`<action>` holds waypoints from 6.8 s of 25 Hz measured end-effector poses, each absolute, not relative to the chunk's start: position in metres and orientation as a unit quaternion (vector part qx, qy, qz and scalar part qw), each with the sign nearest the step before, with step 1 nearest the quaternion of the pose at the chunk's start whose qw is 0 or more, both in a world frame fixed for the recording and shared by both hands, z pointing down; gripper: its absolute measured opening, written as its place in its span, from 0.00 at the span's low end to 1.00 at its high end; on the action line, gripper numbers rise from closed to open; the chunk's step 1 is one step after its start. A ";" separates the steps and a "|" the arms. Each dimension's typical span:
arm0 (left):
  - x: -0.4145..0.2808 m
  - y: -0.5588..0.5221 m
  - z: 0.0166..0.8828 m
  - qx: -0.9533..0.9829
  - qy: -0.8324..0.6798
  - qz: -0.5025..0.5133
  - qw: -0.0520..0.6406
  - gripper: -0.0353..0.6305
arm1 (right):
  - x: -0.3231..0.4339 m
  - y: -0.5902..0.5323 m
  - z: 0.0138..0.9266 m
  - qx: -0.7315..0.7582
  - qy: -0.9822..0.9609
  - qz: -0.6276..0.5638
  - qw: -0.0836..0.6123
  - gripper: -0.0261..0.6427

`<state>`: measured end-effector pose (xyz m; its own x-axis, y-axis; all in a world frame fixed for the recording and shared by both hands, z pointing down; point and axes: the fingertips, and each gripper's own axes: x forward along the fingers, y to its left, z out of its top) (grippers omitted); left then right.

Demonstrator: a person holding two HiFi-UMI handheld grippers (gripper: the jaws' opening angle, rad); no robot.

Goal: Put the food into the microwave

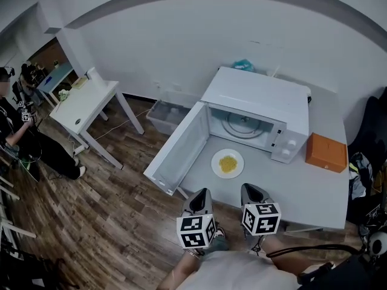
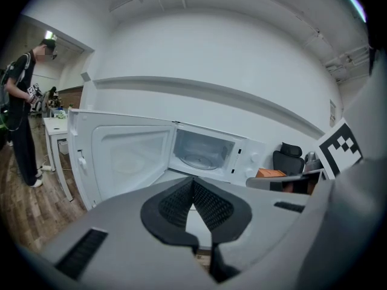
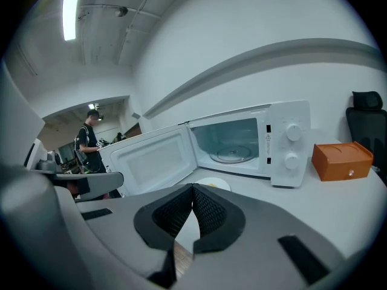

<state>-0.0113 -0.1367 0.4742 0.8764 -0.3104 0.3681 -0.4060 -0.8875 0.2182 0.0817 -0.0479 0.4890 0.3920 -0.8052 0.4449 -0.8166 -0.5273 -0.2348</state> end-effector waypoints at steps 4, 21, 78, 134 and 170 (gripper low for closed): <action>-0.003 -0.151 0.472 0.958 -0.186 0.161 0.148 0.06 | 0.090 -0.066 0.484 0.834 -0.489 0.257 0.013 0.06; 0.044 -0.184 0.485 0.961 -0.148 0.178 0.154 0.06 | 0.130 -0.093 0.487 0.850 -0.459 0.260 0.005 0.06; 0.106 -0.179 0.560 0.926 -0.147 0.278 0.207 0.16 | 0.185 -0.099 0.553 0.817 -0.471 0.331 0.038 0.09; 0.131 -0.236 0.660 0.878 -0.191 0.345 0.272 0.16 | 0.233 -0.133 0.652 0.800 -0.432 0.415 0.033 0.09; 0.129 -0.230 0.632 0.883 -0.192 0.316 0.290 0.14 | 0.227 -0.122 0.623 0.836 -0.395 0.381 0.006 0.09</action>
